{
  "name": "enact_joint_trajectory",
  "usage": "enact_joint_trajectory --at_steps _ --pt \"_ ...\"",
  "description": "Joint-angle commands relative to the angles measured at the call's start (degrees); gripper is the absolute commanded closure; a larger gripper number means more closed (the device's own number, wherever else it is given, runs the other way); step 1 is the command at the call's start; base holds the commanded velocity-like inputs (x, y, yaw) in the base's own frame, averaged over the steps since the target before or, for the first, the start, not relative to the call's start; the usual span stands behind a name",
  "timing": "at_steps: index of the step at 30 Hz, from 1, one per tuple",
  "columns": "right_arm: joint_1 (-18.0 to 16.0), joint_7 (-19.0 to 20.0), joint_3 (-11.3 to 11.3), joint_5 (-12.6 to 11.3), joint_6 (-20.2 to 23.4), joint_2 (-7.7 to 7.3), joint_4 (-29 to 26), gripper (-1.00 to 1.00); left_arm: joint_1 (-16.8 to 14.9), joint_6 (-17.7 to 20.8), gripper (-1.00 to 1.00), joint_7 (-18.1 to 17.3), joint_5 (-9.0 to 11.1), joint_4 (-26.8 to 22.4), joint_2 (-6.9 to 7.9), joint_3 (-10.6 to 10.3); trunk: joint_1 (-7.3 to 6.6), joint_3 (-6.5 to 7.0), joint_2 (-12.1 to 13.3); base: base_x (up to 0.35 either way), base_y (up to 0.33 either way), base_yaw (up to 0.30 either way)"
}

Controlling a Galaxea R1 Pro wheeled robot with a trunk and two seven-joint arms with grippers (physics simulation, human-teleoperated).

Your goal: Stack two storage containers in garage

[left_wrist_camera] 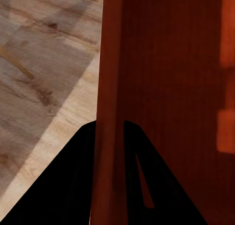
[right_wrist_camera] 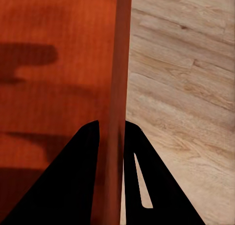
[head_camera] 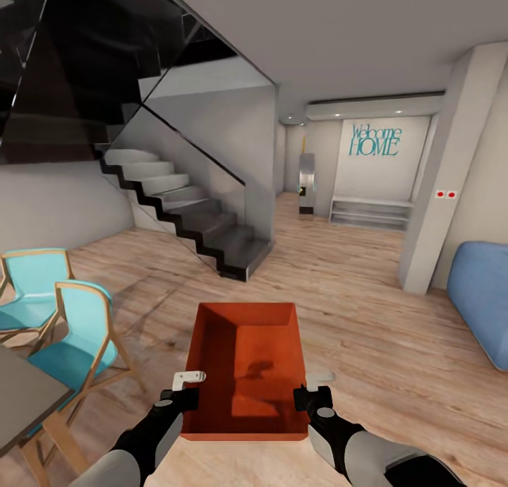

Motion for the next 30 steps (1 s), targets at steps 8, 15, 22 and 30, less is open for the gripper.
enact_joint_trajectory --at_steps 8,15,22,30 --pt "-0.1 -0.3 -4.3 -2.0 -0.5 -0.18 0.3 1.00 0.0 -3.0 1.00 0.7 0.6 -0.3 0.07 -0.2 0.05 -0.11 -0.1 0.320 0.000 0.000" --pt "-0.1 -0.3 -4.3 -2.0 -0.5 -0.12 0.3 1.00 0.0 -3.0 1.00 0.7 0.6 -0.3 0.07 -0.3 0.05 -0.11 -0.1 0.320 0.000 0.000" --pt "-0.1 -0.5 -4.3 -2.0 -0.6 -0.10 0.3 1.00 0.0 -3.0 1.00 0.7 0.6 -0.3 0.07 -0.3 0.05 -0.11 -0.1 0.320 0.000 -0.158" --pt "-0.1 -0.6 -4.3 -2.0 -0.6 -0.10 0.3 1.00 -0.1 -3.0 1.00 0.7 0.6 -0.3 0.07 -0.3 0.05 -0.11 -0.1 0.320 0.000 -0.240"
